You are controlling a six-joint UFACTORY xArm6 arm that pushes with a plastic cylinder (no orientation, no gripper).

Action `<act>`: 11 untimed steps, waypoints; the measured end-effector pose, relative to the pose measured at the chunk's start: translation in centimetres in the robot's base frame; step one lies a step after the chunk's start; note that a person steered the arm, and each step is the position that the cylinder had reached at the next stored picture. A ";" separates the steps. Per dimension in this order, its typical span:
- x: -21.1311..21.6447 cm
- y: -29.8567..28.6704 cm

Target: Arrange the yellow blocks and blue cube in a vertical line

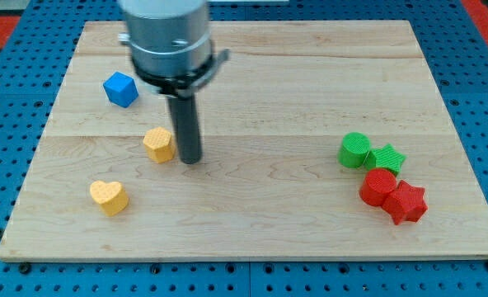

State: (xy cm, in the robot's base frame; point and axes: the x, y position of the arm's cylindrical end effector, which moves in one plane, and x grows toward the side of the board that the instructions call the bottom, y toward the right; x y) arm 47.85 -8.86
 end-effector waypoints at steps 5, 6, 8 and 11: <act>9.1 -1.2; 13.7 -5.6; 9.5 -4.6; 4.7 3.6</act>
